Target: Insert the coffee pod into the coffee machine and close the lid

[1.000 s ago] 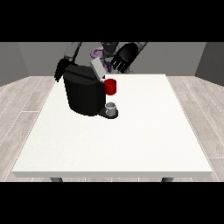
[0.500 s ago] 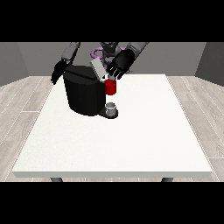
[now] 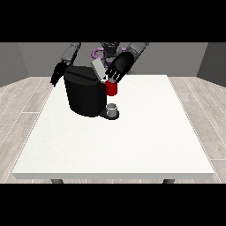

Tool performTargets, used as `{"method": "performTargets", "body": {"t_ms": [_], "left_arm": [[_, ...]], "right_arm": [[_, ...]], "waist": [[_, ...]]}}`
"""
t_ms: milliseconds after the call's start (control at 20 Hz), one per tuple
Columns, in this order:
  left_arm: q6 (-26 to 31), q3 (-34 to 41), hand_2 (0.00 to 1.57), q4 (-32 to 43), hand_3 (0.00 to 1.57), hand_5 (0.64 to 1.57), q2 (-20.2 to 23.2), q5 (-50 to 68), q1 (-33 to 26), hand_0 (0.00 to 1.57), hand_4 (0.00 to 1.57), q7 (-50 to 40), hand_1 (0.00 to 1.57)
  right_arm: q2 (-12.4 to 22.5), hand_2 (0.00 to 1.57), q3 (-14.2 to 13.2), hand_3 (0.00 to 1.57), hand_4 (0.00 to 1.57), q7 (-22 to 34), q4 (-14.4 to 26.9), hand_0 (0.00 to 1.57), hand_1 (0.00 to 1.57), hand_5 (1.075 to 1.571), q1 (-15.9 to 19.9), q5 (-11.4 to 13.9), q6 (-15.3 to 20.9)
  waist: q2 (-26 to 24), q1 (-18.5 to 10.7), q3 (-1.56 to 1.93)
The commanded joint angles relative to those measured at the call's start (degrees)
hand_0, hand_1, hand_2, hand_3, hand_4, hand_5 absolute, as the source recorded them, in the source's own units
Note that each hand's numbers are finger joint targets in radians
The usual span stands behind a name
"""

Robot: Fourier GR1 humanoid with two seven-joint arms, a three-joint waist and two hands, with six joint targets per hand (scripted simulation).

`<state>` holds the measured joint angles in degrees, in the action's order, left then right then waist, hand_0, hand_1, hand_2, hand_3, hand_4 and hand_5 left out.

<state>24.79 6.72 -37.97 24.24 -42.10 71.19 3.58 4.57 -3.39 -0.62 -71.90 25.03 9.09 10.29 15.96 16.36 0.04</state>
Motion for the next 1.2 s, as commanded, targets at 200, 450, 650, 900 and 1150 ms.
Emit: {"method": "performTargets", "body": {"t_ms": [200, 450, 650, 900, 1150], "left_arm": [[-1.4, 0.5, 1.24, 0.9, 1.20, 1.571, 0.7, -0.4, 1.1, 1.17, 0.42, 2.3, 1.17], [-2.5, 0.8, 1.26, 0.5, 1.20, 1.571, -0.3, -0.5, 2.7, 1.23, 0.41, 1.1, 1.23], [-0.5, 1.6, 1.24, 2.6, 1.21, 1.571, 3.3, -0.8, 1.7, 1.21, 0.36, 2.1, 1.21], [-2.2, 2.2, 1.21, 2.1, 1.17, 1.571, 2.5, -0.7, 4.5, 1.19, 0.36, 1.5, 1.19], [-3.7, -0.5, 1.23, 1.2, 1.13, 1.571, 5.3, -4.1, 1.5, 1.21, 0.00, 5.0, 1.21]], "right_arm": [[0.5, 0.00, -0.1, 0.00, 0.00, 1.9, -0.8, 0.00, 0.00, 1.571, 2.6, 0.5, 0.5], [-1.1, 0.00, -0.1, 0.00, 0.00, -0.4, 0.4, 0.00, 0.00, 1.571, 3.2, 0.7, 2.2], [-0.1, 0.00, 1.2, 0.00, 0.00, 2.0, -1.9, 0.00, 0.00, 1.571, 0.4, 0.6, -0.3], [-0.2, 0.00, -0.1, 0.00, 0.00, 2.6, -1.3, 0.00, 0.00, 1.571, 4.9, 0.1, 0.7], [1.2, 0.00, -0.7, 0.00, 0.00, -0.3, -1.7, 0.00, 0.00, 1.571, 0.7, -1.0, -1.3]], "waist": [[2.8, 0.6, -0.04], [3.8, 0.6, -0.03], [1.0, 2.8, -0.05], [3.4, 2.4, -0.03], [2.8, 2.7, -0.02]]}}
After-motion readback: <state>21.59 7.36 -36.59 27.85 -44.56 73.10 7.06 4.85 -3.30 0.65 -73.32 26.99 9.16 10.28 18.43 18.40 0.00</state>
